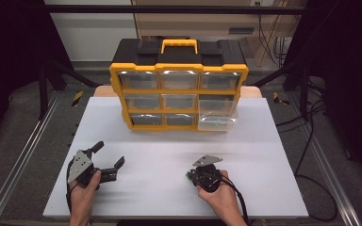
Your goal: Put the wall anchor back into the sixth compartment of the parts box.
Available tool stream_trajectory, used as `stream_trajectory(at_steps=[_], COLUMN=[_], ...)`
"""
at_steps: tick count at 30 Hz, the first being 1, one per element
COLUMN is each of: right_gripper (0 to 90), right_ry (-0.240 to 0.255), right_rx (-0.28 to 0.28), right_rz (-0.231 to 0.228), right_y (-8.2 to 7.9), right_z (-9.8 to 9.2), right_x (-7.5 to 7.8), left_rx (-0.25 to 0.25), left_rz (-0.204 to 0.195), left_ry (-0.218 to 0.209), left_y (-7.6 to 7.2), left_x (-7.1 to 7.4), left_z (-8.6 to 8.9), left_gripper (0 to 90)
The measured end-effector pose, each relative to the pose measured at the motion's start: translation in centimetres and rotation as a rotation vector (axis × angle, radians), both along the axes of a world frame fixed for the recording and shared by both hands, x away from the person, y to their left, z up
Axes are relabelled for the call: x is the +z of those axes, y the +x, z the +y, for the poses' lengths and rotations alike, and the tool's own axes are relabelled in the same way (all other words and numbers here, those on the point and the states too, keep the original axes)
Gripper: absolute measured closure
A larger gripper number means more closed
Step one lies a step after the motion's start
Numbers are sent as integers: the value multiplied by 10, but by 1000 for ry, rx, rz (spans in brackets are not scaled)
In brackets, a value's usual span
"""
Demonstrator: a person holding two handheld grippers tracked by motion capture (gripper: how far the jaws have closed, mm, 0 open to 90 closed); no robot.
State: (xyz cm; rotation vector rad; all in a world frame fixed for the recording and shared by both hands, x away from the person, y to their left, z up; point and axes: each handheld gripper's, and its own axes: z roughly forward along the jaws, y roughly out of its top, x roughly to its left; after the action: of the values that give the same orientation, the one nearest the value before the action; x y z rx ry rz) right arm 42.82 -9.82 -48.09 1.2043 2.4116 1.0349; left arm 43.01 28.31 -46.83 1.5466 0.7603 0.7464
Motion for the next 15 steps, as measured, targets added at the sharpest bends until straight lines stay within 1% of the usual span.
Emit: stream_trajectory(at_steps=[2,3,6,10,11,13,15], right_gripper=[808,829,842,842,842,842,842], right_ry=[1,-5,-7,-3,15,24,59], right_rx=[-4,0,1,2,-1,-5,-23], right_rz=[2,-6,-7,-24,-39,-46,-82], right_y=[0,1,0,0,0,0,1], right_z=[0,-1,-1,-1,-3,-5,-13], right_x=[-1,-2,-2,-1,0,2,7], left_rx=[0,1,1,1,2,2,2], left_rz=[0,0,1,0,0,1,2], left_ry=[0,0,1,2,2,1,2], left_y=[0,0,0,0,0,0,0], left_x=[0,0,0,0,0,0,0], left_z=[0,0,0,0,0,1,1], left_gripper=[16,16,16,16,16,16,16])
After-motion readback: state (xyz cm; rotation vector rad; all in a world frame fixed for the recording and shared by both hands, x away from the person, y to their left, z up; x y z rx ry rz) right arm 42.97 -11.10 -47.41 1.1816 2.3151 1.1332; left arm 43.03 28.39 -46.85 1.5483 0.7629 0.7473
